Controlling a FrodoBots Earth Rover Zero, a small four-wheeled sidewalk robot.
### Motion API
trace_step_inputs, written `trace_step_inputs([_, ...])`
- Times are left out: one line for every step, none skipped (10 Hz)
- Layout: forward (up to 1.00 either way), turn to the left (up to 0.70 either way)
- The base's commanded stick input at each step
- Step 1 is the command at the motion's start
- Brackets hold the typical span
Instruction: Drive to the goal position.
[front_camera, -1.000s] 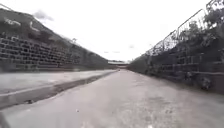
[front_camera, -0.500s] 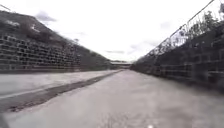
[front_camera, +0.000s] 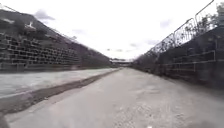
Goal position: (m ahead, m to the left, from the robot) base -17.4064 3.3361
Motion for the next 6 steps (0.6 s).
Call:
trace_step_inputs([1.00,0.00])
trace_step_inputs([1.00,0.00])
trace_step_inputs([1.00,0.00])
trace_step_inputs([1.00,0.00])
trace_step_inputs([1.00,0.00])
trace_step_inputs([1.00,0.00])
